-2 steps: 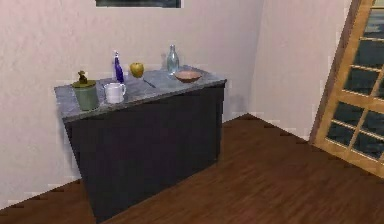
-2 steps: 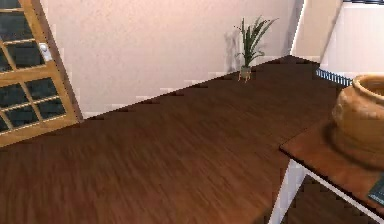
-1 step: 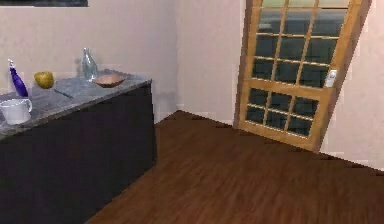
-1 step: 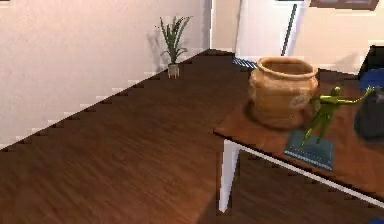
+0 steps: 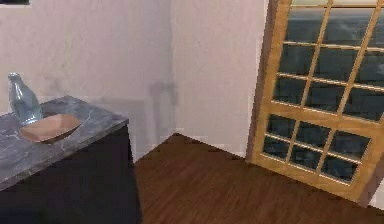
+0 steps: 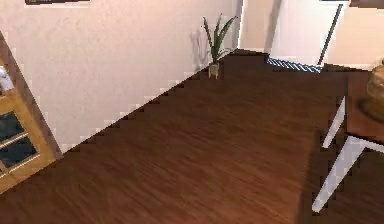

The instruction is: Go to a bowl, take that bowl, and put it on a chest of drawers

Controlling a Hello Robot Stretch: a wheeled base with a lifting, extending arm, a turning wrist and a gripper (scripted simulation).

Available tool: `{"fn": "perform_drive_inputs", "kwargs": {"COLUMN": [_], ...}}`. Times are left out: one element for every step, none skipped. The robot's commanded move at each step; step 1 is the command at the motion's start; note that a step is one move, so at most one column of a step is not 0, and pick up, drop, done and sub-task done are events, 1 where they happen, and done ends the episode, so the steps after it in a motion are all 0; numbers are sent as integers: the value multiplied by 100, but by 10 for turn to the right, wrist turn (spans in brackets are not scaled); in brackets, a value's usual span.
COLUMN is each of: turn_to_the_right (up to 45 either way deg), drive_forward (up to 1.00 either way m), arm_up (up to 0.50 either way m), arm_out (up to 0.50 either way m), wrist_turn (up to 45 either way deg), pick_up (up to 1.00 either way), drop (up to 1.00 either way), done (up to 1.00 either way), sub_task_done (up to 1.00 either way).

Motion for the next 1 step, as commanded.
{"fn": "perform_drive_inputs", "kwargs": {"turn_to_the_right": [-450], "drive_forward": [0], "arm_up": [0], "arm_out": [0], "wrist_turn": [0], "pick_up": [0], "drop": [0], "done": [0], "sub_task_done": [0]}}
